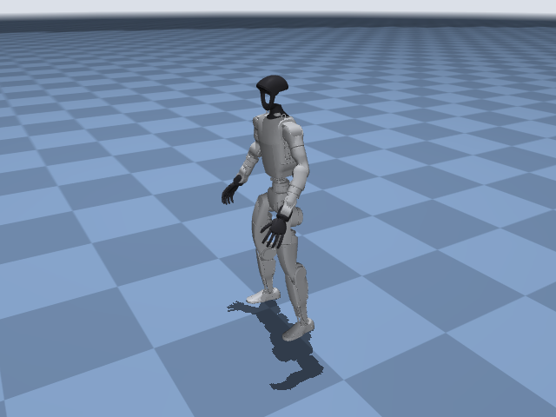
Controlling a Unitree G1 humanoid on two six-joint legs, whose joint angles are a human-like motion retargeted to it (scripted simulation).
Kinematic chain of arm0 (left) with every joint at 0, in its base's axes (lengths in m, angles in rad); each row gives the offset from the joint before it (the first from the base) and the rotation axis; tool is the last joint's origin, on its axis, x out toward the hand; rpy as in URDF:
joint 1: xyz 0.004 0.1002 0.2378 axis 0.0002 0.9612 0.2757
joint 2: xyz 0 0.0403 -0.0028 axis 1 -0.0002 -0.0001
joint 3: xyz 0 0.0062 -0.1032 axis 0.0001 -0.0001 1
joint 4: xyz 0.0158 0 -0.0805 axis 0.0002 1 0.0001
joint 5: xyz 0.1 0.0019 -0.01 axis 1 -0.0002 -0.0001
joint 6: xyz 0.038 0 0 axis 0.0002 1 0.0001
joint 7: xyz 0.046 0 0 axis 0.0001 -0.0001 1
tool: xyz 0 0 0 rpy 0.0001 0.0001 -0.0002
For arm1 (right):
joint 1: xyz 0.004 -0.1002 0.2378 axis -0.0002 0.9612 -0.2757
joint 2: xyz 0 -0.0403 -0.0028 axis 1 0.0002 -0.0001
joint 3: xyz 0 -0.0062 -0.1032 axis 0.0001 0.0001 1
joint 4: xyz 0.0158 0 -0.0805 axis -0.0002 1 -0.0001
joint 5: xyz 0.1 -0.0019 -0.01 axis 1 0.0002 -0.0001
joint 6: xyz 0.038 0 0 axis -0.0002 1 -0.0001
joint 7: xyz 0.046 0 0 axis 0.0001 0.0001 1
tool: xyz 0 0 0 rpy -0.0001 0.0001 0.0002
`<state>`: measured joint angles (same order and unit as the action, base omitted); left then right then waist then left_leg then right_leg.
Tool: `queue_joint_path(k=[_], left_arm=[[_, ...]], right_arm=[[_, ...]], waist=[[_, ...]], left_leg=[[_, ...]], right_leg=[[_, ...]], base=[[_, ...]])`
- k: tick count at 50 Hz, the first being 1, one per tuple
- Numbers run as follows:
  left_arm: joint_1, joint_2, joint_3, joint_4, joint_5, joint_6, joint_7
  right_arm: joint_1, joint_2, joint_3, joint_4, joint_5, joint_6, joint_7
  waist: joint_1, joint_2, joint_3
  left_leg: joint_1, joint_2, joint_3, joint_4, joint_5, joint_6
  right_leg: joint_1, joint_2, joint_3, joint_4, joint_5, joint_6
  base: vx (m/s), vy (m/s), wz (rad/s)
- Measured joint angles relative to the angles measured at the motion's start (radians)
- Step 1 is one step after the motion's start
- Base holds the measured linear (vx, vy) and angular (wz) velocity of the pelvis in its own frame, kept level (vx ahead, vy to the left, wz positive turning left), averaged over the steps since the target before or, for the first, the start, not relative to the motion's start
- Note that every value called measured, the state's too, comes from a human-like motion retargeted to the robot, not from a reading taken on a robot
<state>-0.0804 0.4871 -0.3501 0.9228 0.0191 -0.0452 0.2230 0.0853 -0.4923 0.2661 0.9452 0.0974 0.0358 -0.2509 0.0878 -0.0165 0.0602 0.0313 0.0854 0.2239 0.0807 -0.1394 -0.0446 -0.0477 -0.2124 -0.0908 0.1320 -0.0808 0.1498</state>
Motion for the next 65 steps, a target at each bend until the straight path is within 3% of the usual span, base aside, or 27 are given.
queue_joint_path(k=[5,9,13,17,20,25,29,33,35,37,38,39,40,42,48,50,51,52,55,57,58,60,61,62,63,64,65], left_arm=[[-0.076,-0.049,0.009,0.193,0.205,0.047,0.016],[-0.066,-0.070,0.048,0.178,0.147,0.032,-0.043],[0.025,0.030,0.035,-0.012,0.156,-0.027,-0.172],[0.175,0.269,0.110,-0.401,0.285,-0.097,-0.190],[0.345,0.466,0.303,-0.742,0.316,-0.129,-0.121],[0.683,0.667,0.819,-1.118,0.260,-0.174,-0.037],[0.822,0.747,1.114,-1.205,0.227,-0.192,0.014],[0.849,0.794,1.252,-1.235,0.178,-0.198,0.013],[0.705,0.735,1.171,-1.303,-0.519,-0.263,-0.229],[0.723,0.774,1.223,-1.286,-0.365,-0.253,-0.190],[0.788,0.825,1.300,-1.248,0.026,-0.224,-0.049],[0.760,0.814,1.284,-1.266,-0.099,-0.237,-0.088],[0.685,0.772,1.220,-1.311,-0.484,-0.272,-0.218],[0.818,0.854,1.371,-1.240,0.173,-0.211,0.006],[0.849,0.860,1.428,-1.245,0.181,-0.201,0.013],[0.739,0.816,1.333,-1.290,-0.301,-0.272,-0.144],[0.794,0.850,1.396,-1.247,-0.013,-0.230,-0.057],[0.812,0.863,1.420,-1.230,0.089,-0.217,-0.027],[0.686,0.792,1.304,-1.295,-0.521,-0.271,-0.235],[0.836,0.862,1.454,-1.211,0.187,-0.204,0.004],[0.848,0.857,1.458,-1.217,0.192,-0.201,0.010],[0.751,0.813,1.362,-1.269,-0.248,-0.253,-0.126],[0.804,0.833,1.421,-1.237,-0.025,-0.230,-0.065],[0.813,0.832,1.434,-1.230,-0.006,-0.225,-0.068],[0.733,0.789,1.357,-1.275,-0.393,-0.259,-0.196],[0.764,0.801,1.387,-1.258,-0.256,-0.248,-0.151],[0.850,0.840,1.471,-1.211,0.144,-0.214,-0.020]], right_arm=[[-0.102,-0.005,0.077,0.100,-0.210,0.018,0.050],[-0.103,-0.012,0.055,0.032,-0.110,-0.014,0.104],[-0.073,-0.064,0.022,-0.066,-0.054,-0.076,0.167],[0.044,-0.246,-0.053,-0.411,-0.247,-0.133,0.173],[0.226,-0.430,-0.270,-0.798,-0.360,-0.172,0.166],[0.597,-0.604,-0.859,-1.229,-0.390,-0.216,0.157],[0.761,-0.669,-1.195,-1.314,-0.461,-0.210,0.112],[0.807,-0.704,-1.354,-1.320,-0.492,-0.193,0.106],[0.735,-0.739,-1.315,-1.295,-0.483,-0.165,0.137],[0.749,-0.751,-1.357,-1.298,-0.481,-0.172,0.130],[0.777,-0.751,-1.411,-1.302,-0.479,-0.189,0.113],[0.757,-0.762,-1.397,-1.300,-0.475,-0.185,0.121],[0.712,-0.777,-1.348,-1.294,-0.470,-0.171,0.141],[0.779,-0.772,-1.446,-1.309,-0.467,-0.201,0.113],[0.776,-0.772,-1.455,-1.319,-0.447,-0.204,0.120],[0.699,-0.782,-1.374,-1.302,-0.435,-0.187,0.146],[0.727,-0.778,-1.414,-1.302,-0.443,-0.198,0.132],[0.733,-0.776,-1.425,-1.301,-0.446,-0.202,0.127],[0.660,-0.787,-1.330,-1.290,-0.442,-0.179,0.156],[0.735,-0.774,-1.426,-1.298,-0.441,-0.211,0.128],[0.740,-0.770,-1.425,-1.302,-0.438,-0.212,0.128],[0.673,-0.775,-1.335,-1.285,-0.439,-0.171,0.154],[0.701,-0.773,-1.379,-1.286,-0.439,-0.191,0.139],[0.705,-0.773,-1.390,-1.284,-0.437,-0.199,0.135],[0.661,-0.776,-1.335,-1.276,-0.430,-0.186,0.152],[0.676,-0.773,-1.354,-1.276,-0.428,-0.192,0.146],[0.721,-0.765,-1.411,-1.279,-0.430,-0.208,0.129]], waist=[[-0.022,0.005,0.000],[-0.027,0.006,-0.007],[-0.043,0.008,-0.006],[-0.031,0.005,0.015],[-0.013,0.000,0.027],[0.010,-0.003,0.037],[0.020,-0.002,0.044],[0.024,-0.002,0.048],[0.020,-0.005,0.053],[0.025,-0.001,0.051],[0.028,0.001,0.056],[0.026,-0.001,0.054],[0.021,-0.005,0.050],[0.028,0.002,0.054],[0.028,-0.003,0.047],[0.020,-0.014,0.048],[0.024,-0.010,0.052],[0.025,-0.009,0.053],[0.015,-0.019,0.049],[0.023,-0.010,0.057],[0.022,-0.012,0.054],[0.016,-0.031,0.035],[0.019,-0.022,0.046],[0.018,-0.018,0.054],[0.013,-0.025,0.053],[0.014,-0.024,0.055],[0.018,-0.020,0.058]], left_leg=[[0.012,0.001,-0.001,0.016,-0.019,0.005],[0.007,0.001,0.003,0.014,-0.024,0.001],[-0.003,0.007,-0.007,0.031,-0.040,-0.023],[-0.002,0.010,-0.008,0.026,-0.044,-0.038],[-0.011,0.007,-0.010,0.027,-0.044,-0.043],[-0.020,0.005,-0.017,0.016,-0.036,-0.055],[-0.023,0.003,-0.029,0.015,-0.032,-0.059],[-0.026,0.000,-0.041,0.015,-0.029,-0.063],[-0.028,-0.001,-0.042,0.011,-0.024,-0.060],[-0.028,-0.001,-0.045,0.010,-0.025,-0.061],[-0.031,-0.001,-0.050,0.013,-0.028,-0.063],[-0.032,-0.001,-0.049,0.011,-0.026,-0.062],[-0.031,-0.001,-0.047,0.005,-0.022,-0.060],[-0.033,0.001,-0.053,0.010,-0.028,-0.063],[-0.032,0.004,-0.055,0.011,-0.027,-0.062],[-0.030,0.004,-0.053,0.008,-0.023,-0.060],[-0.031,0.005,-0.056,0.012,-0.027,-0.061],[-0.030,0.006,-0.057,0.014,-0.029,-0.062],[-0.026,0.007,-0.052,0.009,-0.024,-0.059],[-0.027,0.010,-0.056,0.019,-0.032,-0.061],[-0.026,0.010,-0.055,0.019,-0.033,-0.061],[-0.036,0.006,-0.051,0.015,-0.031,-0.053],[-0.033,0.010,-0.052,0.019,-0.033,-0.058],[-0.029,0.012,-0.053,0.021,-0.033,-0.060],[-0.026,0.012,-0.049,0.017,-0.030,-0.059],[-0.025,0.012,-0.050,0.019,-0.032,-0.059],[-0.026,0.014,-0.053,0.023,-0.036,-0.061]], right_leg=[[0.026,0.000,-0.005,-0.011,-0.013,-0.009],[0.002,-0.001,0.002,0.017,-0.019,-0.003],[0.009,0.002,-0.010,0.014,-0.030,0.009],[0.018,0.005,-0.015,-0.002,-0.029,0.018],[0.007,0.002,-0.015,0.002,-0.028,0.030],[0.004,0.000,-0.025,-0.009,-0.014,0.048],[0.010,-0.003,-0.040,-0.011,-0.011,0.053],[0.019,-0.006,-0.054,-0.015,-0.011,0.053],[0.017,-0.008,-0.059,-0.015,-0.013,0.044],[0.019,-0.008,-0.063,-0.018,-0.013,0.045],[0.020,-0.007,-0.065,-0.018,-0.013,0.047],[0.019,-0.007,-0.066,-0.018,-0.013,0.046],[0.016,-0.007,-0.066,-0.019,-0.013,0.042],[0.020,-0.005,-0.068,-0.020,-0.012,0.048],[0.024,-0.002,-0.070,-0.023,-0.011,0.047],[0.022,-0.002,-0.070,-0.020,-0.013,0.043],[0.025,-0.001,-0.071,-0.019,-0.014,0.045],[0.027,0.000,-0.072,-0.019,-0.015,0.046],[0.026,0.001,-0.070,-0.017,-0.017,0.038],[0.029,0.003,-0.069,-0.016,-0.018,0.045],[0.030,0.004,-0.069,-0.017,-0.018,0.046],[0.017,-0.001,-0.070,-0.017,-0.023,0.039],[0.022,0.003,-0.068,-0.015,-0.021,0.042],[0.025,0.006,-0.067,-0.014,-0.020,0.043],[0.025,0.005,-0.066,-0.014,-0.020,0.040],[0.027,0.006,-0.066,-0.015,-0.021,0.041],[0.029,0.007,-0.067,-0.015,-0.021,0.044]], base=[[0.09,0.01,-0.02],[0.02,0.01,-0.05],[0.02,0.00,0.17],[0.01,0.00,0.08],[0.00,0.00,0.00],[0.00,0.00,0.00],[0.00,0.00,0.09],[-0.01,0.00,0.14],[0.00,0.00,0.00],[0.00,0.00,0.00],[0.00,0.00,0.00],[0.00,0.00,0.00],[0.00,0.00,0.00],[0.00,0.00,0.00],[0.00,0.00,0.00],[0.00,0.00,0.00],[0.00,0.00,0.00],[0.00,0.00,0.00],[0.00,0.00,0.00],[0.00,0.00,0.00],[0.00,0.00,0.00],[0.00,0.00,0.00],[0.00,0.00,0.00],[0.00,0.00,0.00],[0.00,0.00,0.00],[0.00,0.00,0.00],[0.00,0.00,0.00]])
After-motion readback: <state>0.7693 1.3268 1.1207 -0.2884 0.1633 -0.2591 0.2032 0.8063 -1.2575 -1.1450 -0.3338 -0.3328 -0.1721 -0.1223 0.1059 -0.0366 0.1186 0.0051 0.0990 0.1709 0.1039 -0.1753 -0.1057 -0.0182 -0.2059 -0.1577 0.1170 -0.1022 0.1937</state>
